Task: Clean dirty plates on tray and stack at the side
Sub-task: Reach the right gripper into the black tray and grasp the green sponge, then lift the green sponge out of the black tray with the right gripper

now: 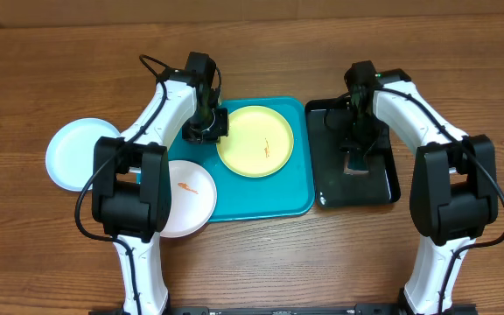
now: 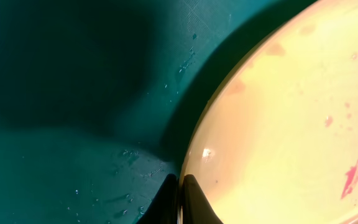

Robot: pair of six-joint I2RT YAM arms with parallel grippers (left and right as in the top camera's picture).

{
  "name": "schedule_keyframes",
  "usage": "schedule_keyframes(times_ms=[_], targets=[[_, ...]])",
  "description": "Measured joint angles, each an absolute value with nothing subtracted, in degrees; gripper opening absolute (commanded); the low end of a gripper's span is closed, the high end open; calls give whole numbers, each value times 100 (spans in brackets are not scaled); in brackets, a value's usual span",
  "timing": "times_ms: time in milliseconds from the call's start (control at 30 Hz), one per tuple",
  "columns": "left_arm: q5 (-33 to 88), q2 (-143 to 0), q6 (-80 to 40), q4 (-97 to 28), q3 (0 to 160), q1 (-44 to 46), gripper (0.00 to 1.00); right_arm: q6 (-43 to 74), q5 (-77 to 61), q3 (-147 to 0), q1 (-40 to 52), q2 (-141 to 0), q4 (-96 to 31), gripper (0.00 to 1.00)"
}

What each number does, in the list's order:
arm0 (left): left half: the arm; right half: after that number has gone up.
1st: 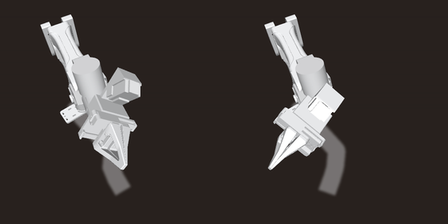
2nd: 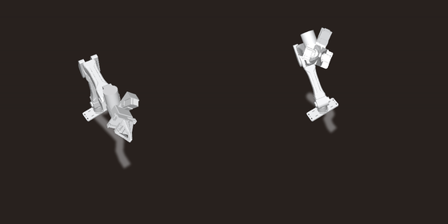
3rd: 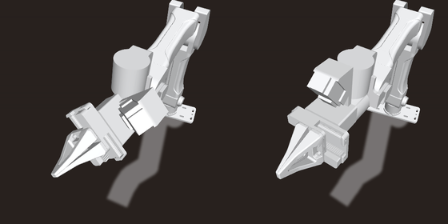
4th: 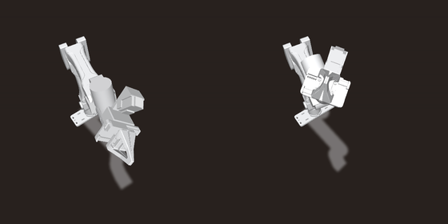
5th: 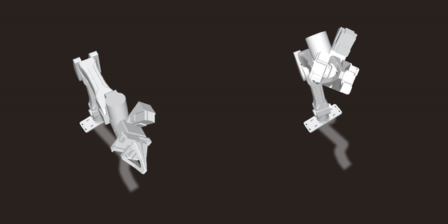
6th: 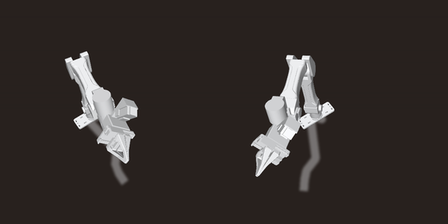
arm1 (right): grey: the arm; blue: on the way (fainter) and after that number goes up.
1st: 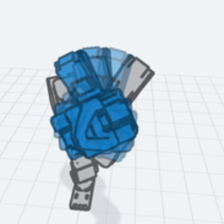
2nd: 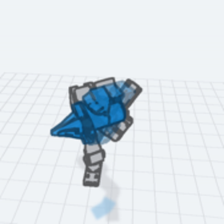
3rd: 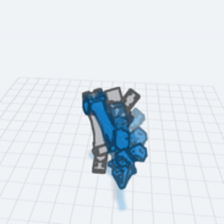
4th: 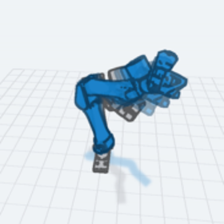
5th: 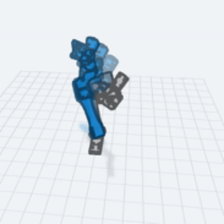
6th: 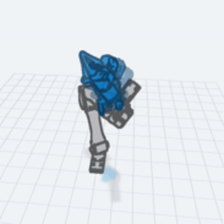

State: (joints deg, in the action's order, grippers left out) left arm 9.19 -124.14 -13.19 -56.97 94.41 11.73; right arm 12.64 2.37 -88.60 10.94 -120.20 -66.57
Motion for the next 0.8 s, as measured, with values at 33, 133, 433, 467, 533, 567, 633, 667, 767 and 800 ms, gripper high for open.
schedule_keyframes(times_ms=[33, 133, 433, 467, 533, 567, 633, 667, 767, 800], targets=[[919, -12414, -1319, -5697, 9441, 1173, 4, 1282, 233, -8838, 1094, -12020, -6654, 49], [919, -12414, -1319, -5697, 9441, 1173, 4, 1326, 231, -8809, 1094, -12020, -6648, 48], [917, -12414, -1319, -5566, 9439, 1173, 6, 1372, 228, -8805, 1090, -12020, -6600, 14], [915, -12414, -1319, -5544, 9439, 1173, 7, 1372, 233, -8805, 1092, -12020, -6602, 14], [902, -12414, -1319, -5535, 9439, 1173, 8, 1367, 233, -8805, 1090, -12020, -6598, 14], [899, -12414, -1319, -5529, 9439, 1173, 9, 1369, 231, -8805, 1092, -12020, -6600, 12], [895, -12414, -1319, -5527, 9439, 1173, 10, 1363, 233, -8805, 1092, -12020, -6602, 4], [895, -12414, -1319, -5527, 9439, 1173, 10, 1361, 231, -8805, 1092, -12020, -6595, 4], [880, -12414, -1319, -5527, 9439, 1173, 12, 1369, 231, -8805, 1092, -12020, -6576, 4], [878, -12414, -1319, -5527, 9439, 1173, 12, 1372, 231, -8805, 1090, -12020, -6576, 4]])
